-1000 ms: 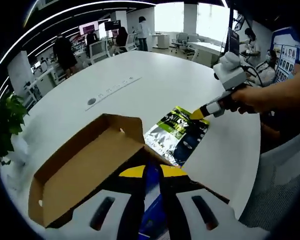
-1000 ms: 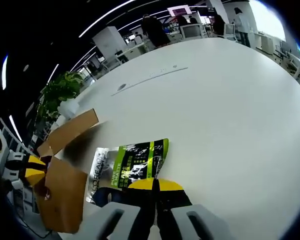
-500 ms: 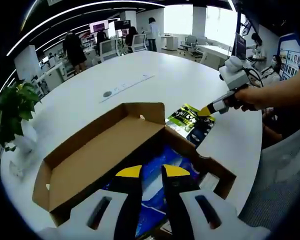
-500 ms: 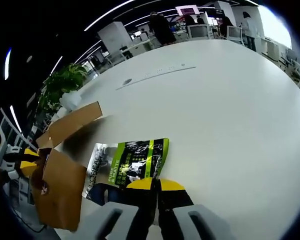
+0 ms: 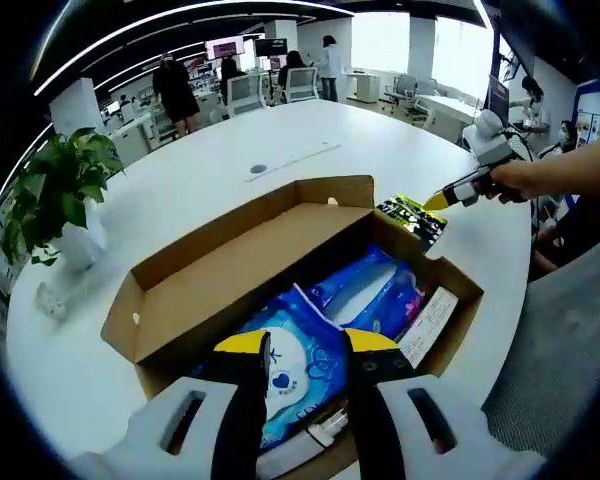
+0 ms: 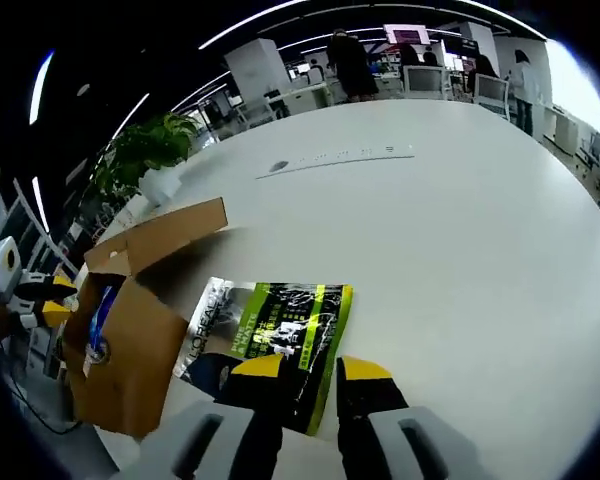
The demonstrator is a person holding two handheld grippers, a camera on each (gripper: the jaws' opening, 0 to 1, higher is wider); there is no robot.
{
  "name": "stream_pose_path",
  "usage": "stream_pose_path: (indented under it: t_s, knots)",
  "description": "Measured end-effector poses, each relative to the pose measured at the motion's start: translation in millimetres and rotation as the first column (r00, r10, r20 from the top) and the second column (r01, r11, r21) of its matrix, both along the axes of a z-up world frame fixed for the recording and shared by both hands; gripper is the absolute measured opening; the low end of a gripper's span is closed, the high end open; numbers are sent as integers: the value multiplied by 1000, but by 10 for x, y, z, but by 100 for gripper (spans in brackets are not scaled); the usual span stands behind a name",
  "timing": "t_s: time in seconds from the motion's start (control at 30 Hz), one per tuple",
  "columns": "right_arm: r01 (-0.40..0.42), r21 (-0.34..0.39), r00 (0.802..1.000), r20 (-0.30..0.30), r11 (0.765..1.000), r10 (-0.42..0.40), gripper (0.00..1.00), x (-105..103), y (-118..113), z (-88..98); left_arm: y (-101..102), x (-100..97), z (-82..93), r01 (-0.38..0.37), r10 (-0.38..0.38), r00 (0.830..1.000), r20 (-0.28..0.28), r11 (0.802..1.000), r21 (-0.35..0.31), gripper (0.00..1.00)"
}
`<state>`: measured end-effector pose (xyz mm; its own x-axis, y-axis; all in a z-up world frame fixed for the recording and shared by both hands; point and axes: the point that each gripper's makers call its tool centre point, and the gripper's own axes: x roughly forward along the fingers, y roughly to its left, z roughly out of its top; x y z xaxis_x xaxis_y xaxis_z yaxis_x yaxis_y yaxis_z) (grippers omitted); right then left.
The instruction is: Operate the shoe box by opening the lid, removing the specified soft item, and placing it in the target area until the item is outside and the box remains undamaged.
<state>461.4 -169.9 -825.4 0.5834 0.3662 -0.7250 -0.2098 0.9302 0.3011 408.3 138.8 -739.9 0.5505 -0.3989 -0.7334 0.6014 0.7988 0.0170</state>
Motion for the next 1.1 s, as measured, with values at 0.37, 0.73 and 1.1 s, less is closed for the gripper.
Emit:
stream_pose_path:
  t_s: [0.37, 0.73, 1.1]
  knots:
    - [-112, -12, 991, 67, 994, 113, 30, -125, 180, 341, 518, -190, 60, -109, 109, 994, 6, 994, -24, 35]
    - [-195, 4, 972, 134, 981, 193, 34, -268, 522, 718, 934, -431, 6, -207, 207, 978, 9, 978, -25, 35]
    - [-299, 49, 938, 197, 953, 284, 34, -449, 1089, 1010, 1142, -538, -161, -286, 286, 958, 5, 958, -23, 35]
